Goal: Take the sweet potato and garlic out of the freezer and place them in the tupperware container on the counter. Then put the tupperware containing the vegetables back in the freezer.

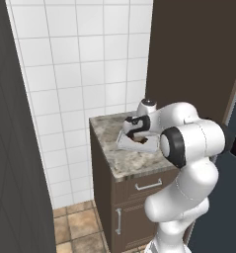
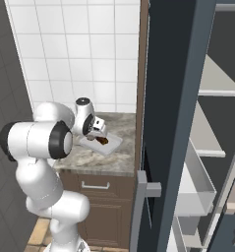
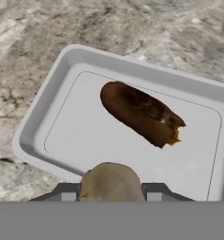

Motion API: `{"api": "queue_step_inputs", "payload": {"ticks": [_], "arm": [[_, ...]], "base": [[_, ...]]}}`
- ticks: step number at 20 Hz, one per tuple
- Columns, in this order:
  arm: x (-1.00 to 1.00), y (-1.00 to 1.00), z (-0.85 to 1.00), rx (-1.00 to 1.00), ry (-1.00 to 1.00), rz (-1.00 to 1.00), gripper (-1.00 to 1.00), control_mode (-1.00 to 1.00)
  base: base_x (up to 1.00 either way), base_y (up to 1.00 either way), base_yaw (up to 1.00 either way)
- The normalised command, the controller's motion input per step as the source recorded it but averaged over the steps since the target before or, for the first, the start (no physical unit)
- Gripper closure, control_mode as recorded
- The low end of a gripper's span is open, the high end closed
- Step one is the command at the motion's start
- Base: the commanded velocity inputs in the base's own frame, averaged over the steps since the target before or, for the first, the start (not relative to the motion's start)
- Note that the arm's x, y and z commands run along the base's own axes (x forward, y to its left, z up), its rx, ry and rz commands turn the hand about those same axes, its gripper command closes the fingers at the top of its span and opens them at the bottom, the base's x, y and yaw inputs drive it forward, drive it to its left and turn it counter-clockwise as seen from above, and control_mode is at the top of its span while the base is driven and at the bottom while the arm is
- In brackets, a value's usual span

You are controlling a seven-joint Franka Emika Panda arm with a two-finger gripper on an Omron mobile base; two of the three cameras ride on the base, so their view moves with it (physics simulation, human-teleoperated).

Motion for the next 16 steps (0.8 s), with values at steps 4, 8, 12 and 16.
{"api": "queue_step_inputs", "payload": {"ticks": [4,8,12,16], "arm": [[0.24,0.02,-0.21,0.00,0.00,0.00,1.00,-1.00],[0.13,0.06,-0.15,0.00,0.00,0.00,1.00,-1.00],[0.07,0.07,-0.12,0.00,0.00,0.00,-1.00,-1.00],[0.12,0.01,-0.04,0.00,0.00,0.00,-1.00,-1.00]], "base": [[0.00,0.00,0.00],[0.00,0.00,0.00],[0.00,0.00,0.00],[0.00,0.00,0.00]]}}
